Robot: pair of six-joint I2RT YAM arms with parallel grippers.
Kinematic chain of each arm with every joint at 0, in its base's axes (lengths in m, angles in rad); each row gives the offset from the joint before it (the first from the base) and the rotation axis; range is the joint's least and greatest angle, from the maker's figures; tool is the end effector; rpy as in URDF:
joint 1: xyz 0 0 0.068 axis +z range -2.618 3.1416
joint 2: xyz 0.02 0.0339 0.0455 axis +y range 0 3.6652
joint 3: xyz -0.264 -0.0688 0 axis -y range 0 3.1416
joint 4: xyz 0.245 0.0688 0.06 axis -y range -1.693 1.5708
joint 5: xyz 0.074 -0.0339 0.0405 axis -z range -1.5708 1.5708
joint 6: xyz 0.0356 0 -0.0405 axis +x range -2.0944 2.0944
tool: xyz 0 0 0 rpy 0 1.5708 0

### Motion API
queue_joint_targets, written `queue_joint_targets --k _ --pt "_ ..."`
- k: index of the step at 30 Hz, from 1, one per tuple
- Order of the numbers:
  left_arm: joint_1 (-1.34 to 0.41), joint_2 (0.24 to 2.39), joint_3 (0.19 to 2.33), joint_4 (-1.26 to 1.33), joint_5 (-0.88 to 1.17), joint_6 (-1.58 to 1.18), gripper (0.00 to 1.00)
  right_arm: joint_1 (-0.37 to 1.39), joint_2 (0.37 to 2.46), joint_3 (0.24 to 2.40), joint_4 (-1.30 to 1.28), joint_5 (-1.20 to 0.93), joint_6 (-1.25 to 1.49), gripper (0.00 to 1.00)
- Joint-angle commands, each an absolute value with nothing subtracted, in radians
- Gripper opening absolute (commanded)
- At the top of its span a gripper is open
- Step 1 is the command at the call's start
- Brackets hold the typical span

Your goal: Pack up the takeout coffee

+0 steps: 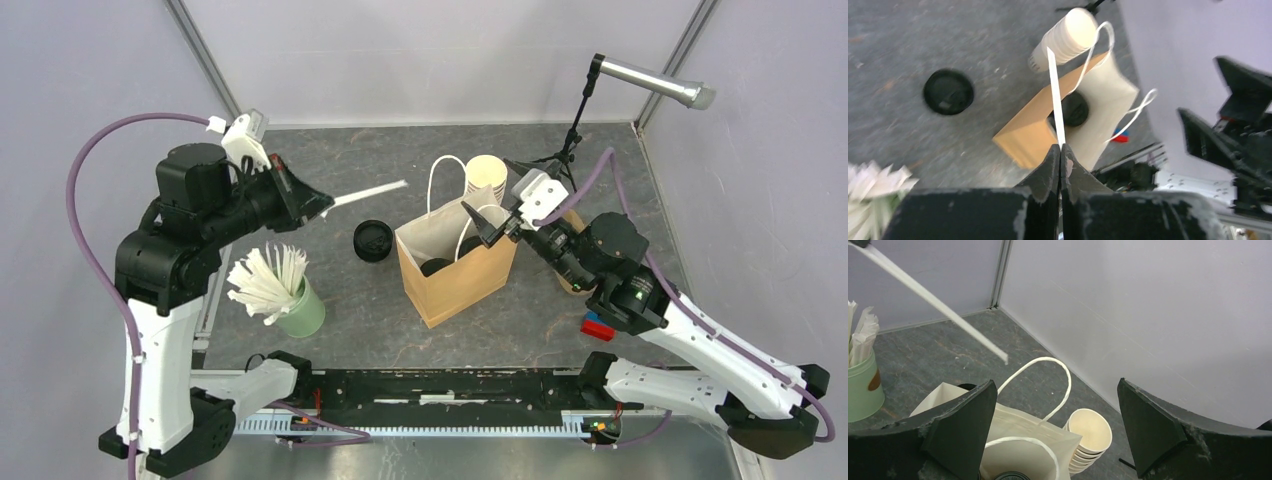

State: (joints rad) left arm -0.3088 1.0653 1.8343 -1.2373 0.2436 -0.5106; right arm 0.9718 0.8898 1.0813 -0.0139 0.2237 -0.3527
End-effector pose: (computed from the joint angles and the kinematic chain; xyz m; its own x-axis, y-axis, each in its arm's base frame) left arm 0.1149 -0.0457 0.5090 -0.6195 -0.3002 -0.7253 0.2261 0.8166 -0.5311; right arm 0.1136 0.1524 0.4434 0.3291 -0.1153 -0.9372 -0.6058 0.7356 -0.3032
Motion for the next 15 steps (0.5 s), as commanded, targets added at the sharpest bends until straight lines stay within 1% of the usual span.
queue_joint_targets --k 1,8,13,15 --pt "-0.305 1.067 1.791 -0.899 0.332 -0.628 0.02 0.969 0.872 1.144 0.025 0.261 -0.334 0.97" --pt "-0.307 1.068 1.697 -0.685 0.394 -0.684 0.02 0.967 0.847 1.134 0.031 0.317 -0.334 0.97" --pt "-0.31 1.051 1.558 -0.41 0.521 -0.837 0.03 0.969 0.852 1.131 0.034 0.316 -0.337 0.97" --pt "-0.312 1.053 1.514 -0.349 0.564 -0.88 0.02 0.97 0.853 1.131 0.035 0.312 -0.337 0.98"
